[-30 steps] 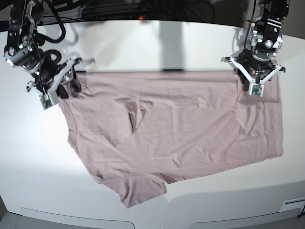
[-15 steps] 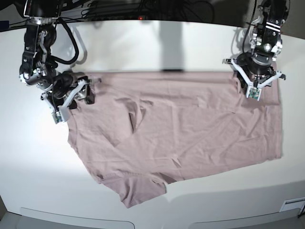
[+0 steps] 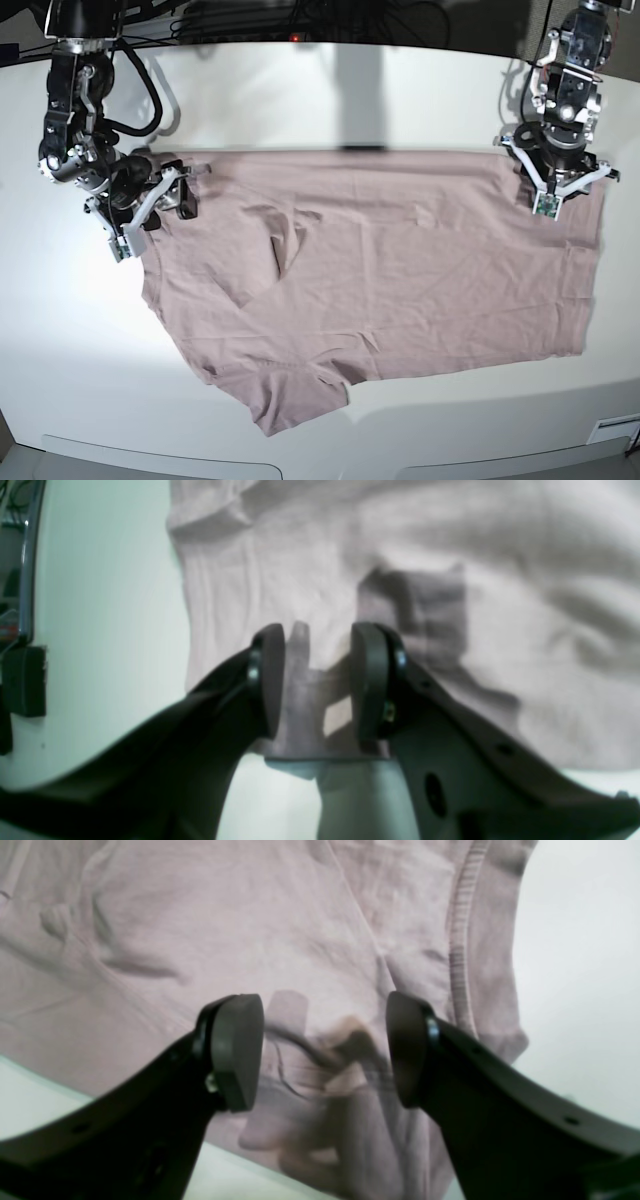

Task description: Fold the T-shirt properly

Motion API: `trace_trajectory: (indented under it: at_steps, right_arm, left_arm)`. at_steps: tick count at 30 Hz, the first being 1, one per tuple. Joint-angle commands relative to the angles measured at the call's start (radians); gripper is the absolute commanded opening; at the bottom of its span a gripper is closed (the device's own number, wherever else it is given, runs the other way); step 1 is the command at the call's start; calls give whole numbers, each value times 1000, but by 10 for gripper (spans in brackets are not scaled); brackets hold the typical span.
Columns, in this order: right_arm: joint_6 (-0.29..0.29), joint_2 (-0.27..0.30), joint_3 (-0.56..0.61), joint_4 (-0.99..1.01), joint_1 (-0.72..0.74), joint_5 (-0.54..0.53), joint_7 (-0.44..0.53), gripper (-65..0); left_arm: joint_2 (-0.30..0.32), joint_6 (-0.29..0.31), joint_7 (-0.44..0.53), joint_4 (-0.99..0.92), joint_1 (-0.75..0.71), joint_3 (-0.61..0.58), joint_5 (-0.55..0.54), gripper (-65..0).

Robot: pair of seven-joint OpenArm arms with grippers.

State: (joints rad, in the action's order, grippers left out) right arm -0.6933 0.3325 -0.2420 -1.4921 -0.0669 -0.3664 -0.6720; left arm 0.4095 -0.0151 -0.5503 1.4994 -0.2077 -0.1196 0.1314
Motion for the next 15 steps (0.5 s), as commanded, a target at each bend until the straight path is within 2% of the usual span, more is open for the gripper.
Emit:
trace_trajectory:
  at_steps: [1,5,9,13,15]
  right_arm:
    - [-5,14,-5,-18,15,-12,15,-260]
    - [-5,14,-5,-18,14,-37,9,-260]
    - [-5,14,17,-18,20,-83,-21,-260]
    - [-5,14,114,-18,23,-68,-25,-260]
    - [-5,14,183,-18,34,-2,-25,-260]
  left_arm:
    - [27,5,-30,2,3,3,-1,-430]
    - [66,-2,-59,12,14,3,-5,-430]
    - [73,-49,-63,89,14,3,-70,-430]
    - [73,-48,-60,163,23,3,-172,-430]
    - [73,-44,-81,163,40,3,-234,-430]
